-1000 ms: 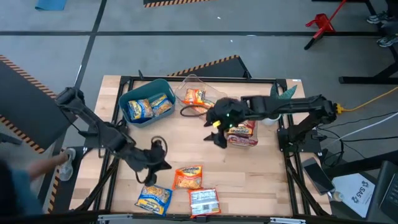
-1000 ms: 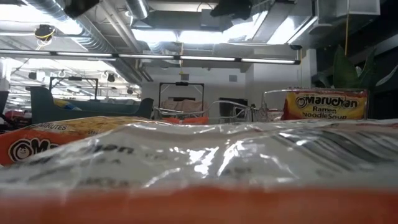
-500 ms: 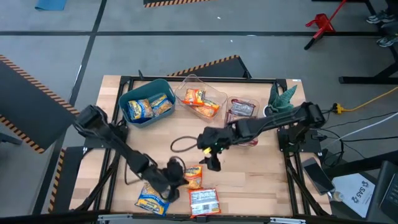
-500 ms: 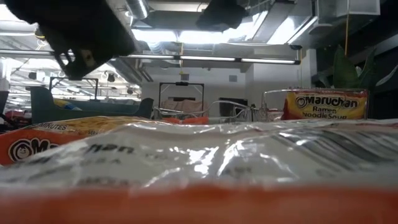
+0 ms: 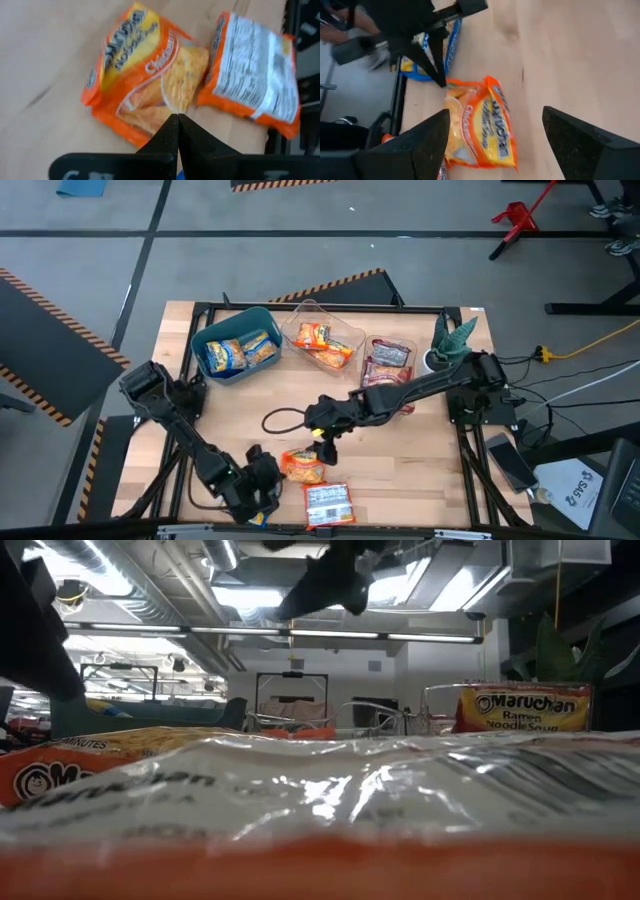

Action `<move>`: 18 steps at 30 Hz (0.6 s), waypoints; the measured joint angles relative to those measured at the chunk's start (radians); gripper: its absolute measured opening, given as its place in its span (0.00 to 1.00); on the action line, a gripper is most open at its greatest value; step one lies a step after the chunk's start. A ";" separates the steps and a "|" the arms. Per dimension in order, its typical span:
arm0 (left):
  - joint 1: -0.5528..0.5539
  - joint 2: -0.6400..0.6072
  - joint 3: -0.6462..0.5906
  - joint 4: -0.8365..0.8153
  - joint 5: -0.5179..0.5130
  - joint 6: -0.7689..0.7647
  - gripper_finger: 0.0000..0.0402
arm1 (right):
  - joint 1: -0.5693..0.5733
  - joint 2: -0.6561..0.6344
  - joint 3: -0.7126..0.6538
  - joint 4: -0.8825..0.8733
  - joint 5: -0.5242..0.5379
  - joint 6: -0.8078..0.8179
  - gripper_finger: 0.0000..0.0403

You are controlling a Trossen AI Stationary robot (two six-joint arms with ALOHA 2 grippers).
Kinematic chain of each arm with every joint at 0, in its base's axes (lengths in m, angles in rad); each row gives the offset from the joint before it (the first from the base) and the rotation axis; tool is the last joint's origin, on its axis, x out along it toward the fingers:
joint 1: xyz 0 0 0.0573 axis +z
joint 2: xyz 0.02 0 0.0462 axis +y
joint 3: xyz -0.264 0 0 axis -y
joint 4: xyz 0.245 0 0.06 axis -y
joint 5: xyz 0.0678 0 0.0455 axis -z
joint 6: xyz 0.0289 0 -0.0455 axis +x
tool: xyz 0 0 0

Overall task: Sort Maruchan noodles
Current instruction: Put the orange noodle pack into the left transparent bin

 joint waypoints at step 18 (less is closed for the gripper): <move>-0.008 0.113 -0.004 0.137 -0.095 -0.052 0.00 | 0.000 0.079 0.000 0.028 -0.001 0.024 0.75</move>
